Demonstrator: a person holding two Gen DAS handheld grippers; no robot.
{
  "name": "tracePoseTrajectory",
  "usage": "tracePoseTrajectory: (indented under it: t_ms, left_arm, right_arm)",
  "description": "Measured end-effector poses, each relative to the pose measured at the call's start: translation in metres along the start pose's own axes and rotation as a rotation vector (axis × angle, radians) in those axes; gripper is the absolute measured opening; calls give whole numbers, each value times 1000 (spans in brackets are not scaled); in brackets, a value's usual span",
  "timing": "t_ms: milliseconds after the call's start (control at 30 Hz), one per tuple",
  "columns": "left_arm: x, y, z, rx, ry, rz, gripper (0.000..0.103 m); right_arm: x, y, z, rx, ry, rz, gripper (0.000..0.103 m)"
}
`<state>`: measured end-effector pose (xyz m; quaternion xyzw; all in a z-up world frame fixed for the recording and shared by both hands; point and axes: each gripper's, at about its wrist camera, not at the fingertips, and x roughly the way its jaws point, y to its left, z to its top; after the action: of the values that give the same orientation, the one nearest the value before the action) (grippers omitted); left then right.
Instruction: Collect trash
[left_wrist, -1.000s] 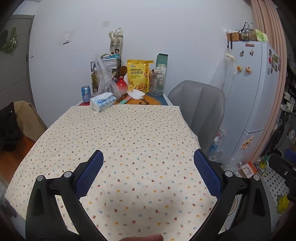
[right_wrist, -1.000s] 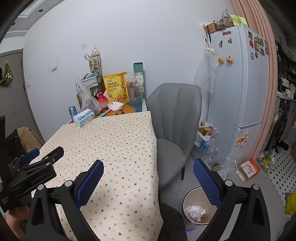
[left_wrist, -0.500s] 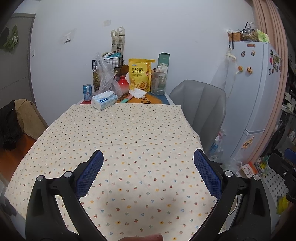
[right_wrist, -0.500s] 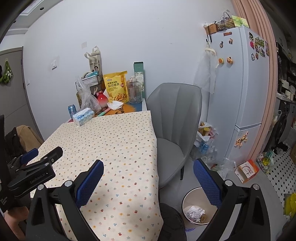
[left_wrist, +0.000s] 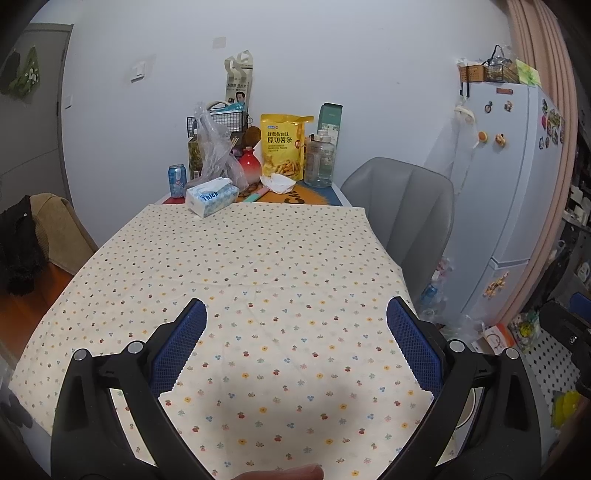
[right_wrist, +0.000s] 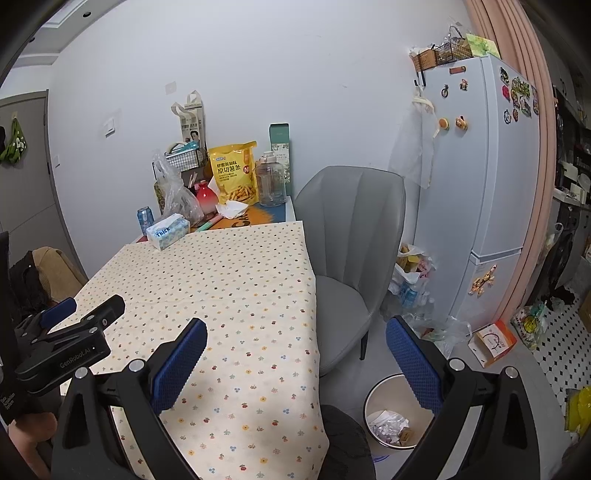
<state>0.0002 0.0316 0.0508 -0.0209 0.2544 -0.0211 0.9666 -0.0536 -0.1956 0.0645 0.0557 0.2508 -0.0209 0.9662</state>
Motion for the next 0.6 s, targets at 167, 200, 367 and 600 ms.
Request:
tracePoseTrajectory:
  t_ms: [167,200,367,600]
  left_arm:
    - [2,2,0,-9,4,-1,97]
    - [2,1,-1,-8,6,-2,97]
    - [1,0,-1,-1,4,1,97]
    - [1,0,-1,1,5,2,97]
  right_arm:
    - [0,-3,0,2,1,0,95]
    - [-1,-3,0,0,0,-3,95]
    - [-1,-3,-1,1,-1,-1,95]
    - [-2,-8,0,-8,4,-1,95]
